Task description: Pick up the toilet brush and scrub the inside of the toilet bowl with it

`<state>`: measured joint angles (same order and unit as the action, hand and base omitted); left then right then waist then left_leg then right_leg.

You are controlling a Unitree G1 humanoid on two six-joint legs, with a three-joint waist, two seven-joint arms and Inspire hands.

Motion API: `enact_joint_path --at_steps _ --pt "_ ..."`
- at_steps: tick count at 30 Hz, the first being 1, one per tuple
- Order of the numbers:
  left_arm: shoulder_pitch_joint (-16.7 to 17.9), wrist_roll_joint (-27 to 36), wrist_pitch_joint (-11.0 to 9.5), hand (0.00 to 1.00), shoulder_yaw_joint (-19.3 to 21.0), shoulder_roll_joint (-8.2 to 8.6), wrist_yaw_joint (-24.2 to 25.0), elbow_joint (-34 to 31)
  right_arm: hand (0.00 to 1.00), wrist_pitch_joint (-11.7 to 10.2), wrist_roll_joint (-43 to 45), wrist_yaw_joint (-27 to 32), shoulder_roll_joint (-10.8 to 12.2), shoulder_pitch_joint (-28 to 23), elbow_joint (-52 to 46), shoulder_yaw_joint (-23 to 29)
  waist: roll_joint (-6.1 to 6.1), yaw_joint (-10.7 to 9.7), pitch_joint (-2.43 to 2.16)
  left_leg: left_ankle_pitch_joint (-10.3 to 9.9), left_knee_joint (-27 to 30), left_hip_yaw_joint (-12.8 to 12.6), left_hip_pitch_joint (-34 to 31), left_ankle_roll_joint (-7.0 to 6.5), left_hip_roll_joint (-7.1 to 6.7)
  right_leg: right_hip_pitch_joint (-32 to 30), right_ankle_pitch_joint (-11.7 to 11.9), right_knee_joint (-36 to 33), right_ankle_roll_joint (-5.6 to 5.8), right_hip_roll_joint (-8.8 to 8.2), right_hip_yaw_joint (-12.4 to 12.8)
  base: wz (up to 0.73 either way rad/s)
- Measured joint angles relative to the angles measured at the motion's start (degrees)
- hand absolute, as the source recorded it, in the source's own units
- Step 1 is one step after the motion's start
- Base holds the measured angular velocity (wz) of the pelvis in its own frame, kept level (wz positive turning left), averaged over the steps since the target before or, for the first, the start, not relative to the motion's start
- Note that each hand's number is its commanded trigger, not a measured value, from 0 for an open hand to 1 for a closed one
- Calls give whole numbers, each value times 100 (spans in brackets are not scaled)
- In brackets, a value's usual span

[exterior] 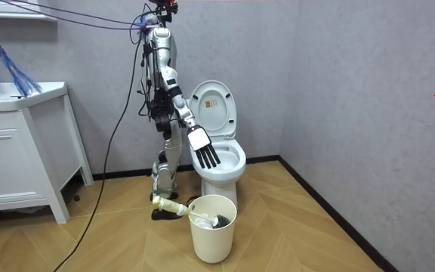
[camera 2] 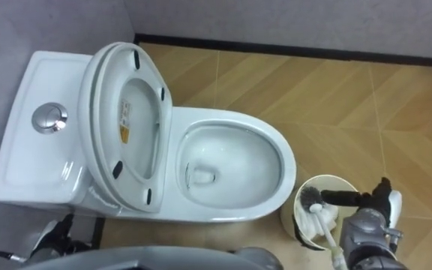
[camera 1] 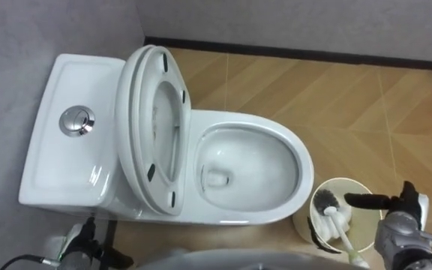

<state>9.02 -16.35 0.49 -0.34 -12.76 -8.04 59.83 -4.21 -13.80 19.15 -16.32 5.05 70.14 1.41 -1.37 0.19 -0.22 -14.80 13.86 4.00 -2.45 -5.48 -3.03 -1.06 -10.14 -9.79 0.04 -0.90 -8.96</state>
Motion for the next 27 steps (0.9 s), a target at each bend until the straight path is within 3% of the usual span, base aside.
enact_joint_path --at_steps 8,12,15,18,23,27 --pt "-255 -5 42 0 -41 -5 33 148 0 176 12 -288 -19 272 472 0 35 12 27 47 -7 43 -214 34 4 -208 19 -15 -30 -5 -50 2" --pt "-481 -7 38 0 0 -81 36 361 0 183 27 -411 -204 410 580 1 134 61 51 49 76 -98 -420 35 35 -512 17 -234 -30 -12 -40 -4" --pt "-557 -1 40 0 0 -185 22 459 0 182 35 -451 -277 537 682 2 134 83 58 50 167 -199 -600 36 44 -730 17 -361 -31 -29 -55 -9" --pt "-578 -1 41 0 -5 -188 9 491 0 252 33 -489 -302 582 795 3 130 94 64 56 208 -264 -763 25 31 -892 16 -419 -30 -61 -68 3" --pt "-765 -2 94 0 -213 -187 1 707 0 321 21 -530 -301 698 1033 -7 102 150 104 57 561 -395 -1318 21 24 -1392 16 -679 -30 -114 -66 1" --pt "-927 5 106 0 -294 -194 -15 706 0 417 8 -554 -304 742 1220 -3 83 149 189 53 837 -521 -1726 15 38 -1812 -46 -1073 -43 -178 -101 12"
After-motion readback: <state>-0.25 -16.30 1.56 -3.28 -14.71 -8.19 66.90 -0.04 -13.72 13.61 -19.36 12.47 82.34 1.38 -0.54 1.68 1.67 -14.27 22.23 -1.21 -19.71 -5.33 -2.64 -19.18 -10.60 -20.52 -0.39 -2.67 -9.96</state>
